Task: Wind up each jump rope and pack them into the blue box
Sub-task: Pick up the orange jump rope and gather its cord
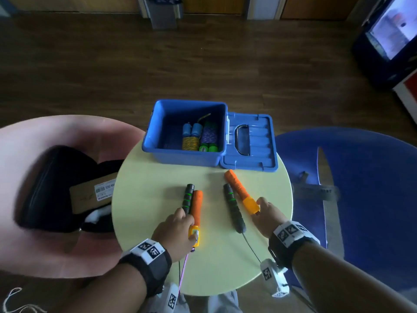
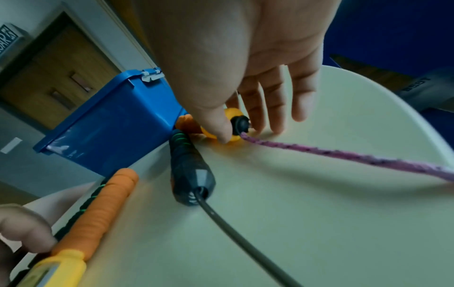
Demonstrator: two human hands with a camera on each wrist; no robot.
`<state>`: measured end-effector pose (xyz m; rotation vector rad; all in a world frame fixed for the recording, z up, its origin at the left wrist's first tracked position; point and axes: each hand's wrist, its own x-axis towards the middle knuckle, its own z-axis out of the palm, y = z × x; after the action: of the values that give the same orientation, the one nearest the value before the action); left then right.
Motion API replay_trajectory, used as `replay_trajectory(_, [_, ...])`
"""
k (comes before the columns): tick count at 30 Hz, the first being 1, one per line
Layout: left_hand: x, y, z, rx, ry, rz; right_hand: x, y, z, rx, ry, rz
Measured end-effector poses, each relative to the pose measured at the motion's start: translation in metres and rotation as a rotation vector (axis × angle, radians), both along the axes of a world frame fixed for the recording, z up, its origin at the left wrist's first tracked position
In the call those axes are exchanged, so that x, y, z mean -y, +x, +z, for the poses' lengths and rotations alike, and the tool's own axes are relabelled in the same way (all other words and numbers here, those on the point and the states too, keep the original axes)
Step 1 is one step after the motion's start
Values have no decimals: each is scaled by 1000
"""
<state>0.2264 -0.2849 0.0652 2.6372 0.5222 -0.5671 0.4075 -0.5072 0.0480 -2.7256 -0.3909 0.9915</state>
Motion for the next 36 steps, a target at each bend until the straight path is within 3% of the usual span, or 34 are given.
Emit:
replay_trajectory(6, [0,-16,0,-21,21,-82,18,-20,4,-43,10,-189])
replay_trajectory(13, [-16,-30,8,-45,-66,-193,57,-68,16,-101,237,-663])
replay_trajectory(16, [-23,-35,16,-27,-95,-216,74,-90,31,-186,299,-864])
replay_trajectory(21, [-26,-47,28,-18,-131,-228,110,-141,50,-347,242,-1004])
replay_trajectory(25, [-13,-56,41,-34,-178,-229,131,-169,57,-363,232,-1018])
replay_trajectory(30, [25,-61,60,-52,-327,-206,135,-177,80,-466,525,-1075])
replay_trajectory(33, [64,-56,70,-6,-352,-217,123,-179,118,-656,717,-957])
replay_trajectory(36, [116,-54,78,16,-361,-350,112,-174,153,-719,886,-792])
